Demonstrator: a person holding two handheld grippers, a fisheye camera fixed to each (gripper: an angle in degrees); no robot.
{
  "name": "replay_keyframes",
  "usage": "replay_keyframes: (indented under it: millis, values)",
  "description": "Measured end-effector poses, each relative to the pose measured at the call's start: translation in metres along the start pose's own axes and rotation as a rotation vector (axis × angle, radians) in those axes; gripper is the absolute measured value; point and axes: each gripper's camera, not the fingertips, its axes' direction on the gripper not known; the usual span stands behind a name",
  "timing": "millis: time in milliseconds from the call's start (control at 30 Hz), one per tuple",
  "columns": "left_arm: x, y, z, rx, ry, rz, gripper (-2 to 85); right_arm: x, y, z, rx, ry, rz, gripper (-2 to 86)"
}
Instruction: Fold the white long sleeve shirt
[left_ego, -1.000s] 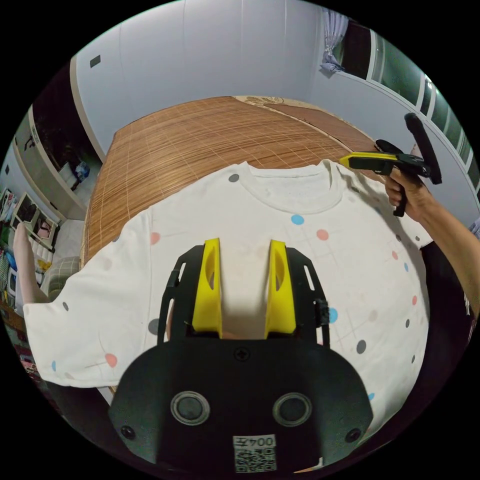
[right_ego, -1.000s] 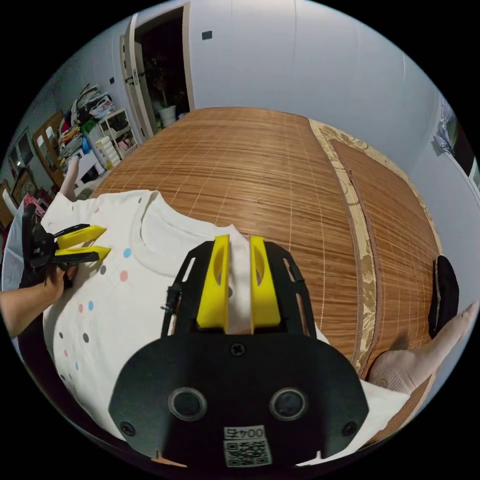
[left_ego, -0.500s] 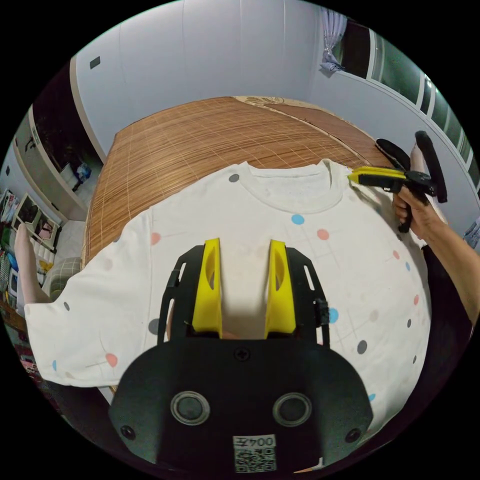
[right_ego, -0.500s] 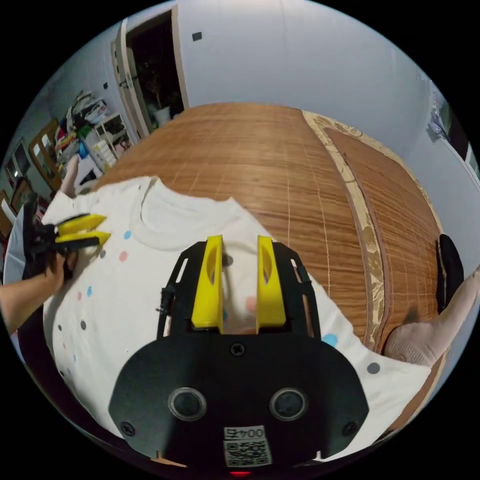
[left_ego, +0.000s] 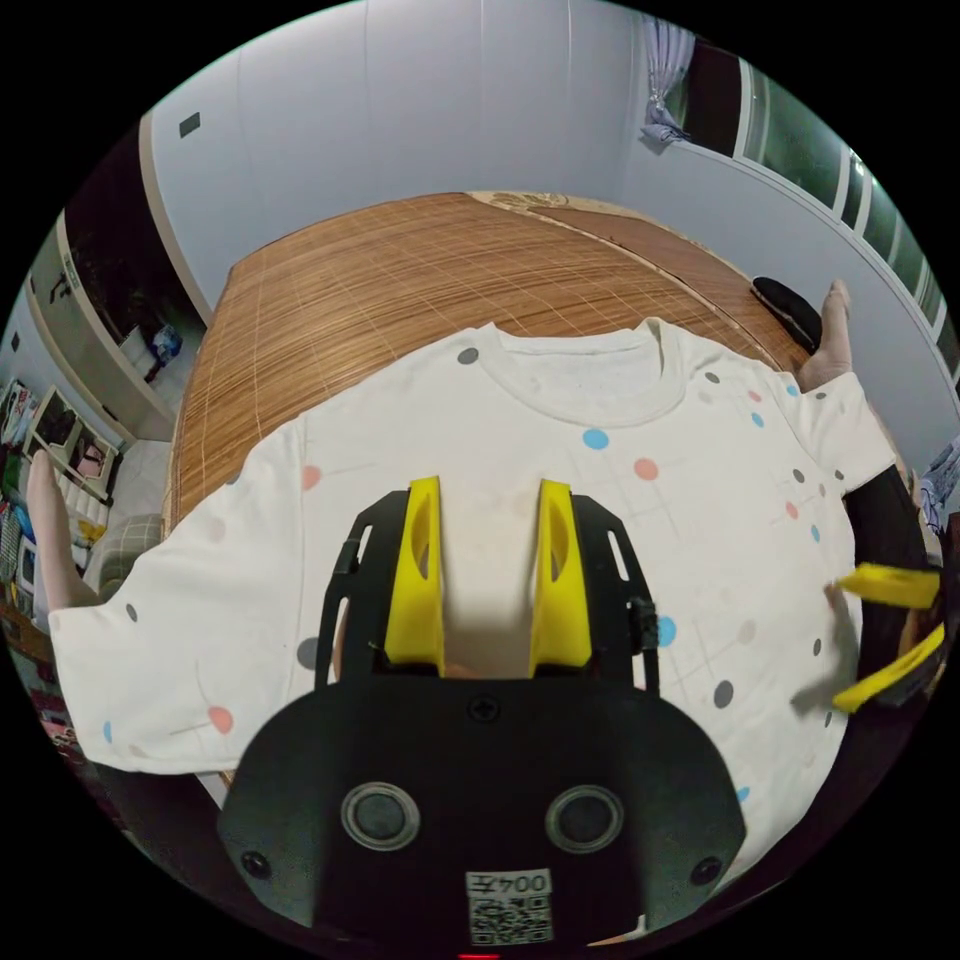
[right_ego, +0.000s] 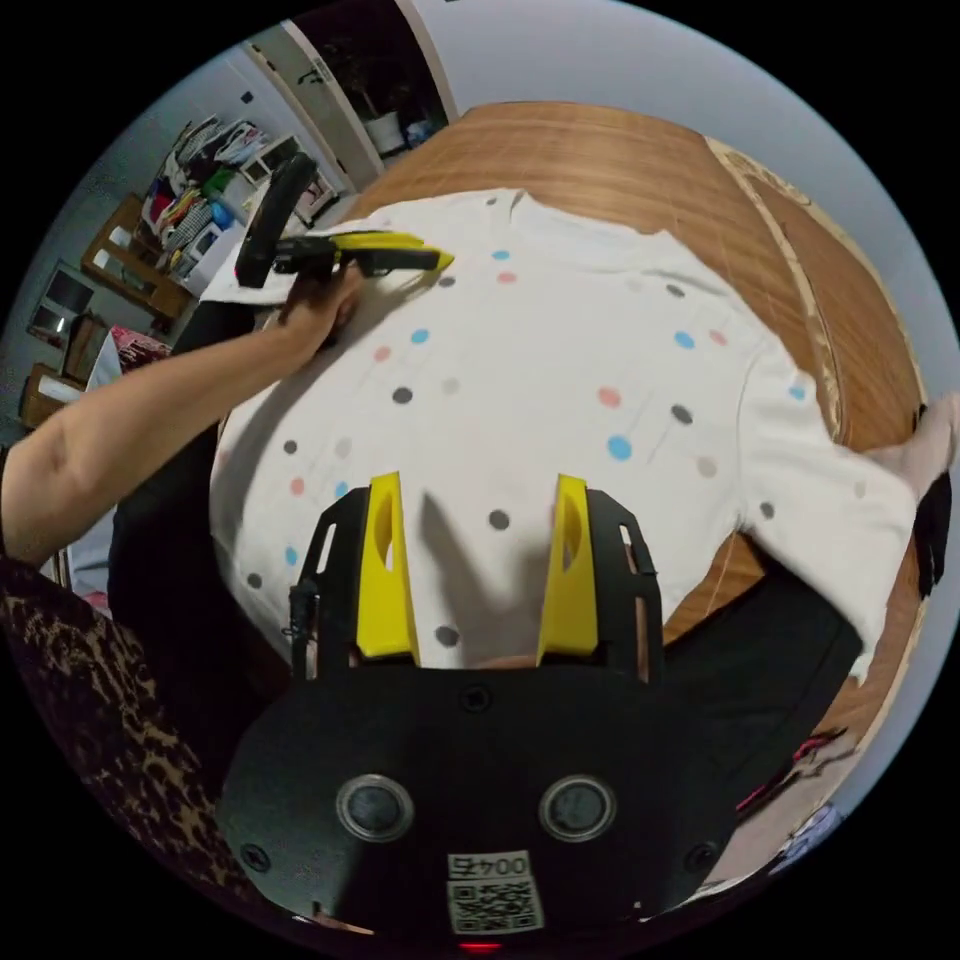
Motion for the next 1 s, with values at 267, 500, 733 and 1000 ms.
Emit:
replay_keyframes:
  millis: [267, 500, 733, 1000]
  values:
    - [-0.058, 0.018, -0.032, -0.035, -0.019, 0.017, 12.8, -0.038, 0.032, 0.024, 0.058, 0.206, 0.054, 15.9]
    - [-0.146, 0.060, -0.091, -0.086, 0.348, -0.133, 11.6, -0.057, 0.043, 0.022, 0.076, 0.203, 0.064, 15.5]
    - [-0.303, 0.201, -0.243, 0.343, 0.802, -0.501, 15.0, -0.074, 0.053, 0.020, 0.082, 0.203, 0.060, 14.6]
    - [-0.566, 0.413, -0.345, 0.621, 0.618, -1.120, 18.2, -0.089, 0.065, 0.018, 0.092, 0.191, 0.065, 13.6]
